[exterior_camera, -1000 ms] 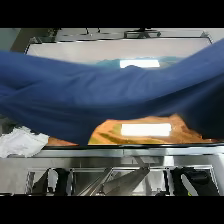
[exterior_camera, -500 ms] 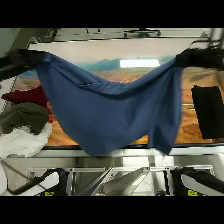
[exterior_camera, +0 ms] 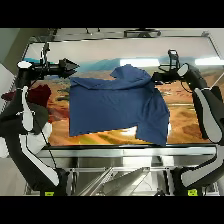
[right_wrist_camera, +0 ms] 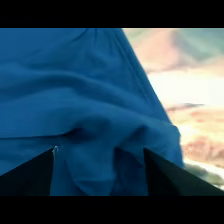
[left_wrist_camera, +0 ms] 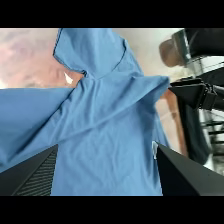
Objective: Fold the shirts.
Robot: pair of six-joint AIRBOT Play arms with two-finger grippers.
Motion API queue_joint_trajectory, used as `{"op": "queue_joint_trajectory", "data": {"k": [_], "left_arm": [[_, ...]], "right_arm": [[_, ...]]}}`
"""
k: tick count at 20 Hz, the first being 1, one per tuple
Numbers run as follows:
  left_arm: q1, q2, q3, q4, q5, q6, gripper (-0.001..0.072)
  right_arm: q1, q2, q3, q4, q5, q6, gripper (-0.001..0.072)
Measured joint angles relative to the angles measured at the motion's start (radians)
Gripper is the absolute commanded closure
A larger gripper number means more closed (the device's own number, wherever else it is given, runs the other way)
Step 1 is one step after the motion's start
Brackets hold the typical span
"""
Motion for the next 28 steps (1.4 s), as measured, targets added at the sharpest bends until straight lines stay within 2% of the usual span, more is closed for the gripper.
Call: {"op": "queue_joint_trajectory", "data": {"k": [1, 2, 6, 7, 8, 14, 19, 23, 28], "left_arm": [[0.014, -0.013, 0.029, 0.004, -0.034, -0.034, 0.0063], [0.031, -0.016, 0.040, 0.006, -0.071, -0.065, 0.0063], [0.092, 0.058, -0.088, 0.014, -0.196, -0.132, 0.0063], [0.101, 0.089, -0.150, 0.015, -0.224, -0.137, 0.0063], [0.108, 0.127, -0.227, 0.018, -0.250, -0.139, 0.0064], [0.129, 0.385, -0.721, 0.089, -0.301, -0.103, 0.0062], [0.169, 0.608, -1.035, 0.214, -0.226, -0.088, 0.0063], [0.248, 0.753, -1.180, 0.322, -0.148, -0.085, 0.0062], [0.349, 0.867, -1.322, 0.444, 0.018, -0.087, 0.0062]], "right_arm": [[-0.020, 0.011, 0.007, 0.000, 0.035, 0.000, 0.0277], [-0.047, 0.026, 0.012, -0.002, 0.079, 0.000, 0.0369], [-0.184, 0.068, 0.001, -0.024, 0.311, -0.072, 0.0360], [-0.216, 0.071, -0.016, -0.025, 0.369, -0.101, 0.0312], [-0.249, 0.074, -0.042, -0.018, 0.418, -0.135, 0.0312], [-0.355, 0.043, -0.183, 0.129, 0.509, -0.324, 0.0312], [-0.350, -0.043, -0.210, 0.216, 0.555, -0.382, 0.0314], [-0.315, -0.090, -0.216, 0.270, 0.590, -0.422, 0.0334], [-0.284, -0.106, -0.218, 0.298, 0.594, -0.457, 0.0334]]}}
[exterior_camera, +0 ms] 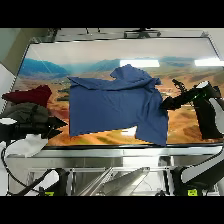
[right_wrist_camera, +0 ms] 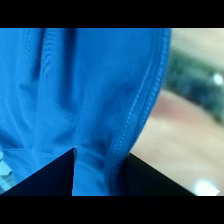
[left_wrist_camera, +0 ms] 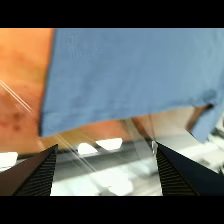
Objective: Fold the shirts.
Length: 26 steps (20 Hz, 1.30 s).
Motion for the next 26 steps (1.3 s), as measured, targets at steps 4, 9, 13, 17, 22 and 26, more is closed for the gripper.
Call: {"op": "queue_joint_trajectory", "data": {"k": [4, 9, 13, 17, 22, 26], "left_arm": [[-0.017, -0.047, -0.048, 0.027, 0.126, 0.028, 0.0063], [-0.100, -0.192, -0.046, -0.019, 0.176, 0.053, 0.0062], [-0.182, -0.282, 0.019, -0.063, 0.138, 0.093, 0.0235], [-0.253, -0.338, 0.090, -0.062, 0.179, 0.112, 0.0692], [-0.277, -0.359, 0.154, -0.073, 0.155, 0.115, 0.0691], [-0.281, -0.352, 0.201, -0.095, 0.091, 0.106, 0.0691]], "right_arm": [[0.007, -0.003, 0.000, 0.008, 0.001, -0.008, 0.0334], [0.010, -0.005, 0.000, 0.011, 0.017, -0.012, 0.0334], [0.010, -0.005, -0.001, 0.006, 0.041, -0.012, 0.0334], [0.009, -0.005, -0.002, 0.006, 0.062, -0.012, 0.0335], [0.008, -0.006, -0.003, -0.013, 0.062, -0.011, 0.0692], [0.005, 0.011, -0.001, 0.019, 0.104, -0.010, 0.0692]]}}
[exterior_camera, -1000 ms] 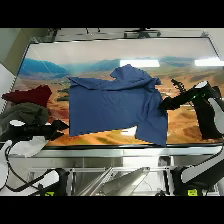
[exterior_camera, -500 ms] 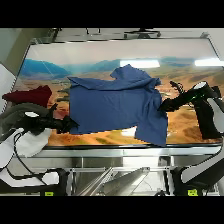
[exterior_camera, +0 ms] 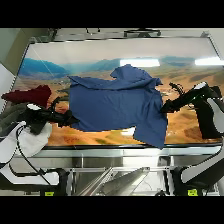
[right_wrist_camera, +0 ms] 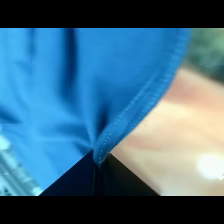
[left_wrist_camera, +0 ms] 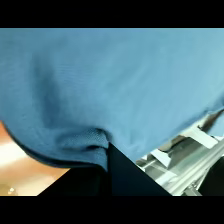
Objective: Fold the shirts.
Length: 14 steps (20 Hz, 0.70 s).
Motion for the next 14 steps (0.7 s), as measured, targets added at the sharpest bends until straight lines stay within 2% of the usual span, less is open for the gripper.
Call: {"op": "queue_joint_trajectory", "data": {"k": [4, 7, 10, 14], "left_arm": [[0.000, 0.090, 0.093, -0.072, -0.113, -0.002, 0.0690], [0.013, 0.215, 0.217, -0.217, -0.235, 0.004, 0.0689], [0.055, 0.347, 0.377, -0.496, -0.335, 0.034, 0.0689], [0.203, 0.505, 0.597, -0.967, -0.404, 0.108, 0.0689]], "right_arm": [[-0.028, 0.134, 0.018, 0.135, 0.044, 0.003, 0.0692], [-0.075, 0.345, 0.061, 0.354, 0.069, -0.015, 0.0691], [-0.144, 0.602, 0.119, 0.579, 0.029, -0.053, 0.0690], [-0.250, 0.949, 0.184, 0.717, -0.198, -0.110, 0.0690]]}}
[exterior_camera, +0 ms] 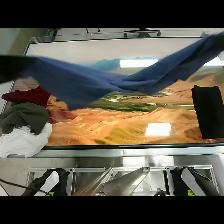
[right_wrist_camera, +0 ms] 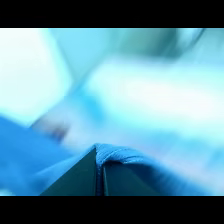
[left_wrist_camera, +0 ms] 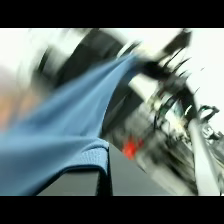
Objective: Fold the shirts.
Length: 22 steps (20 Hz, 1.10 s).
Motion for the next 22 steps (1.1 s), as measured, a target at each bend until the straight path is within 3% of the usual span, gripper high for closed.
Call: {"op": "queue_joint_trajectory", "data": {"k": [3, 7, 11, 16, 22], "left_arm": [[0.206, 0.084, 0.115, -0.206, -0.036, 0.018, 0.0688], [0.360, 0.148, 0.102, -0.205, -0.024, 0.018, 0.0688], [0.230, 0.106, -0.023, 0.022, 0.018, 0.014, 0.0688], [-0.037, -0.128, -0.160, 0.347, 0.131, 0.038, 0.0692], [-0.163, -0.570, -0.105, 0.572, 0.261, 0.059, 0.0702]], "right_arm": [[-0.060, 0.195, 0.023, 0.005, -0.212, -0.020, 0.0690], [-0.087, 0.274, 0.030, -0.072, -0.319, -0.030, 0.0690], [-0.065, 0.157, 0.026, -0.109, -0.222, -0.009, 0.0691], [0.058, -0.103, -0.085, -0.175, -0.081, 0.008, 0.0691], [0.182, -0.496, -0.220, -0.251, -0.182, -0.019, 0.0692]]}}
